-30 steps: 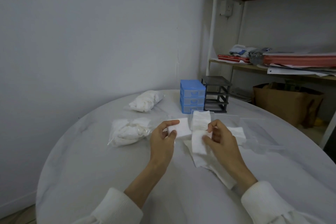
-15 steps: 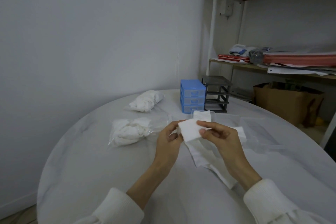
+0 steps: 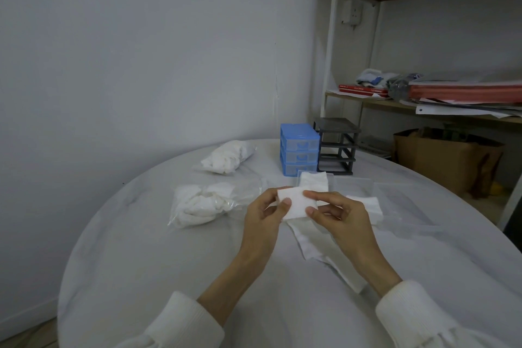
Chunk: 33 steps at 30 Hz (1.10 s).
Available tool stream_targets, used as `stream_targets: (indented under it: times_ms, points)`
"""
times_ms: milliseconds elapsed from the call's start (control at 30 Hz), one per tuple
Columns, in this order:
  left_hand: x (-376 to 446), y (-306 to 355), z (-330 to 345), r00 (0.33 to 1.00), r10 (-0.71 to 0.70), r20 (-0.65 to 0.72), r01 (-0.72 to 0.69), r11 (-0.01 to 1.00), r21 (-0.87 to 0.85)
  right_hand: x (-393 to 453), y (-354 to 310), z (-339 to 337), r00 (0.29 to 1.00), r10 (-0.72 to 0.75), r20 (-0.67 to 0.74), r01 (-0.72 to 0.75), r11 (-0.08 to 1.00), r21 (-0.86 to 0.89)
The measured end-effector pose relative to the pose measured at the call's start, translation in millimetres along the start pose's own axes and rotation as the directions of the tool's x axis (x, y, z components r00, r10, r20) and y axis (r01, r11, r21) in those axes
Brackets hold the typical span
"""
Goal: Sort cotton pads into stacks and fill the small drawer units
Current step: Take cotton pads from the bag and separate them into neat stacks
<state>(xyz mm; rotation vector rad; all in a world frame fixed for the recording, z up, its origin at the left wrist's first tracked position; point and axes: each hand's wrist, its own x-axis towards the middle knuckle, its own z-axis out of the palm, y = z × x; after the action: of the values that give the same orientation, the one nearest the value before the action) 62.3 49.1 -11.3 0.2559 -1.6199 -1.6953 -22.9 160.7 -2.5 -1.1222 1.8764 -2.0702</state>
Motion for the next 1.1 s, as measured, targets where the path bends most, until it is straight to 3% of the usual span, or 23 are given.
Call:
stream_targets:
  times_ms: [333,533,900,1033,1100]
  points:
    - [0,-2,-3,0.999,0.027,-0.046,-0.025,0.998,0.056,0,4,2,0.998,-0.062,0.01,0.062,0.983,-0.175]
    - [-2,0,-1,1.0,-0.023,-0.018,0.022,0.998,-0.062,0,6,1,0.998,0.028,0.058,-0.025,0.999,-0.044]
    - [-3,6,1,0.99,-0.003,0.144,0.0,1.0,0.023,3,9,-2,1.0,0.002,0.025,-0.002,1.0,-0.005]
    - [-2,4,0,0.992,-0.017,0.128,0.016,1.0,0.01,4,10,-1,0.999,0.037,-0.029,-0.039,0.996,-0.081]
    - [-1,3,-1,0.996,-0.007,0.087,0.003,0.999,0.042,5,12,-2,0.996,0.055,-0.071,-0.069,0.977,-0.202]
